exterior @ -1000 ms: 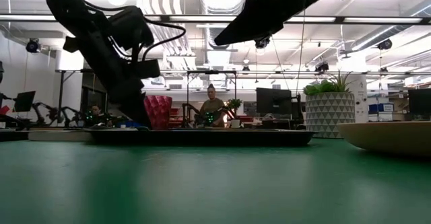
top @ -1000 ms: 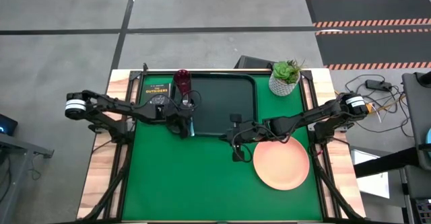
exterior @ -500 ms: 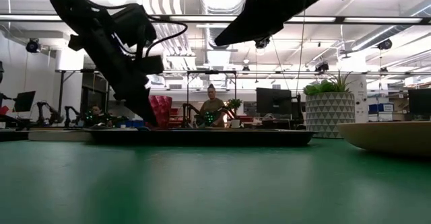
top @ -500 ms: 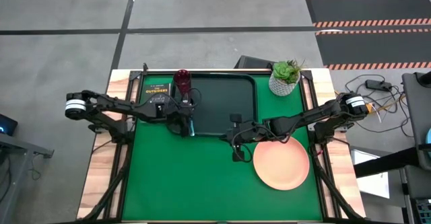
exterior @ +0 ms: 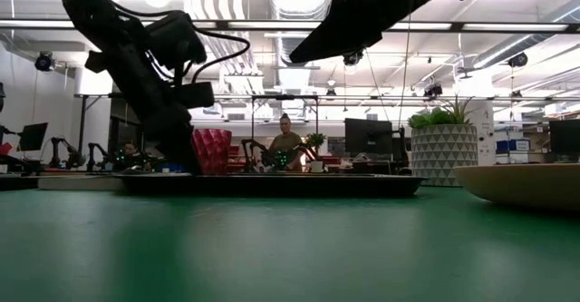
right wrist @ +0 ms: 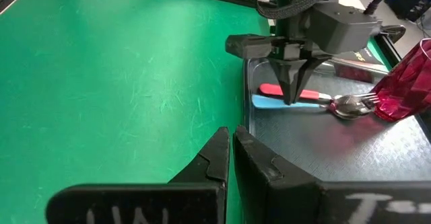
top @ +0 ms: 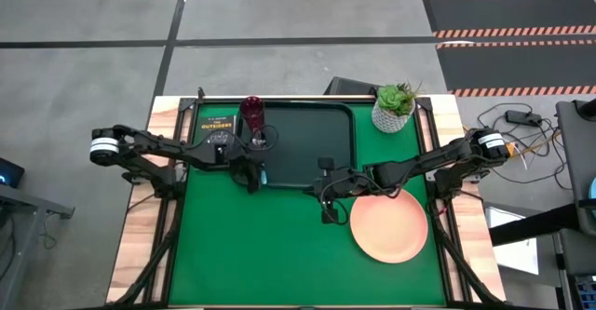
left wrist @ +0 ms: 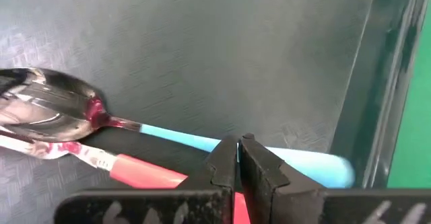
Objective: Pick and place plate/cup/fork/spoon on tray
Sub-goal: Put the blue spoon to the right of the pink fork on the black tray
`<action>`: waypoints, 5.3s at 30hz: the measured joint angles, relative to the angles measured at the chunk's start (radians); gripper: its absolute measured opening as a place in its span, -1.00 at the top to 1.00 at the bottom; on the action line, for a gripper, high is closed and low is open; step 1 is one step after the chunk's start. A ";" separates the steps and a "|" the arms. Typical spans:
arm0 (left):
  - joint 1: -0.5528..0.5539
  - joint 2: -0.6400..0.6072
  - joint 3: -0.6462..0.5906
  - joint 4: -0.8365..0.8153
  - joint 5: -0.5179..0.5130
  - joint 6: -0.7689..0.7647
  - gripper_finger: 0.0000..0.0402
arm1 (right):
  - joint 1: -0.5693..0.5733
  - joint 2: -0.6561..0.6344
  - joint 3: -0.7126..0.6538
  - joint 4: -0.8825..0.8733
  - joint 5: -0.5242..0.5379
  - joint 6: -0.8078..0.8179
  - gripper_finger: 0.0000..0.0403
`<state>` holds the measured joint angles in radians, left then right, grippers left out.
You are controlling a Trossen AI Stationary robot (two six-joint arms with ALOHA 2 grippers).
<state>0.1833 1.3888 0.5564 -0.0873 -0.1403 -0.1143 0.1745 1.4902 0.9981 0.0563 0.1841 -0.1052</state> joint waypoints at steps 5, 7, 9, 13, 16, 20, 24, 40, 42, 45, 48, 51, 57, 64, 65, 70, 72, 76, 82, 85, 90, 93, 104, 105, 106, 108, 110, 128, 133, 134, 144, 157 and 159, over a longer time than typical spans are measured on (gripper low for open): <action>0.000 0.000 0.001 0.001 -0.004 0.017 1.00 | 0.000 0.000 0.000 0.000 0.000 0.000 0.96; 0.000 0.000 0.001 0.001 -0.004 0.017 1.00 | 0.000 0.000 0.000 0.000 0.000 0.000 0.96; 0.000 -0.003 0.001 0.001 -0.004 0.017 1.00 | 0.000 0.000 0.000 0.000 0.000 0.000 0.96; 0.000 -0.030 0.002 0.001 -0.007 0.017 1.00 | 0.000 0.000 0.000 0.000 0.000 0.000 0.96; -0.001 -0.056 0.002 0.004 -0.055 0.017 1.00 | 0.000 0.000 0.000 0.000 0.000 0.000 0.96; 0.000 -0.105 0.002 0.004 -0.131 0.016 1.00 | 0.000 0.000 0.000 0.000 0.000 0.000 0.96; -0.011 -0.180 0.002 0.039 -0.129 -0.008 1.00 | 0.000 0.000 -0.008 0.000 0.000 0.000 0.96; -0.284 -0.252 -0.003 0.271 -0.123 -0.090 1.00 | -0.003 0.000 -0.071 0.009 0.000 0.026 0.96; -0.298 -0.244 -0.003 0.270 -0.124 -0.091 1.00 | -0.003 0.000 -0.071 0.009 0.000 0.026 0.96; -0.308 -0.227 -0.003 0.270 -0.124 -0.116 1.00 | -0.003 0.000 -0.071 0.009 0.001 0.041 0.96; -0.309 -0.208 -0.003 0.268 -0.124 -0.119 1.00 | -0.003 0.000 -0.071 0.008 0.000 0.070 0.96; -0.309 -0.185 -0.003 0.262 -0.124 -0.119 1.00 | -0.002 0.000 -0.071 0.008 0.001 0.093 0.96; -0.311 -0.147 -0.003 0.264 -0.125 -0.146 1.00 | 0.017 0.000 -0.071 0.008 0.000 0.132 0.96; -0.319 -0.134 -0.003 0.249 -0.103 -0.168 1.00 | 0.040 0.000 -0.071 0.052 0.001 0.136 0.96; -0.320 -0.134 -0.003 0.240 -0.101 -0.168 1.00 | 0.044 0.000 -0.071 0.054 0.001 0.143 0.96; -0.321 -0.144 0.000 0.174 -0.102 -0.170 1.00 | 0.065 0.000 -0.071 0.053 0.001 0.187 0.96; -0.320 -0.160 0.001 0.159 -0.102 -0.167 1.00 | 0.076 0.000 -0.071 0.054 0.001 0.197 0.96; -0.320 -0.209 0.002 0.147 -0.103 -0.132 1.00 | 0.101 0.000 -0.072 0.053 0.001 0.202 0.96; -0.320 -0.268 0.000 0.129 -0.104 -0.081 1.00 | 0.109 0.000 -0.073 0.054 0.002 0.213 0.96; -0.320 -0.279 0.000 0.105 -0.106 -0.082 1.00 | 0.109 0.000 -0.073 0.056 0.003 0.194 0.96; -0.320 -0.274 0.000 0.087 -0.120 -0.088 1.00 | 0.109 -0.002 -0.073 0.087 0.003 0.107 0.96; -0.320 -0.272 0.000 0.084 -0.164 -0.098 1.00 | 0.109 -0.015 -0.066 0.083 0.003 0.060 0.96; -0.174 -0.258 0.000 0.035 -0.181 -0.210 1.00 | 0.109 -0.153 -0.068 0.068 0.002 -0.098 0.96; -0.150 -0.250 0.000 0.033 -0.170 -0.220 1.00 | 0.109 -0.165 -0.070 0.065 0.001 -0.115 0.96; -0.128 -0.239 0.003 0.034 -0.151 -0.222 1.00 | 0.109 -0.178 -0.070 0.060 0.001 -0.128 0.96; -0.091 -0.219 0.007 0.026 -0.122 -0.223 1.00 | 0.108 -0.200 -0.070 0.060 0.001 -0.165 0.96; -0.060 -0.193 0.017 0.016 -0.121 -0.228 1.00 | 0.106 -0.224 -0.070 0.066 0.000 -0.197 0.96; 0.176 0.032 0.087 -0.002 -0.123 -0.143 1.00 | 0.106 -0.259 -0.087 0.024 0.001 -0.193 0.96; 0.197 0.087 0.107 0.039 -0.152 -0.132 1.00 | 0.106 -0.259 -0.087 0.023 0.001 -0.193 0.96; 0.201 0.095 0.107 0.038 -0.170 -0.132 1.00 | 0.106 -0.259 -0.087 0.023 0.001 -0.193 0.96; 0.208 0.163 0.106 0.062 -0.209 -0.132 1.00 | 0.106 -0.259 -0.087 0.015 0.002 -0.183 0.96; 0.210 0.163 0.100 0.107 -0.209 -0.137 1.00 | 0.106 -0.259 -0.087 0.008 0.002 -0.183 0.96; 0.210 0.163 0.095 0.107 -0.209 -0.139 1.00 | 0.106 -0.259 -0.087 0.008 0.002 -0.183 0.96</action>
<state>0.3931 1.5520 0.6518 0.0197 -0.3496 -0.2534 0.2810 1.2312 0.9115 0.0639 0.1860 -0.2878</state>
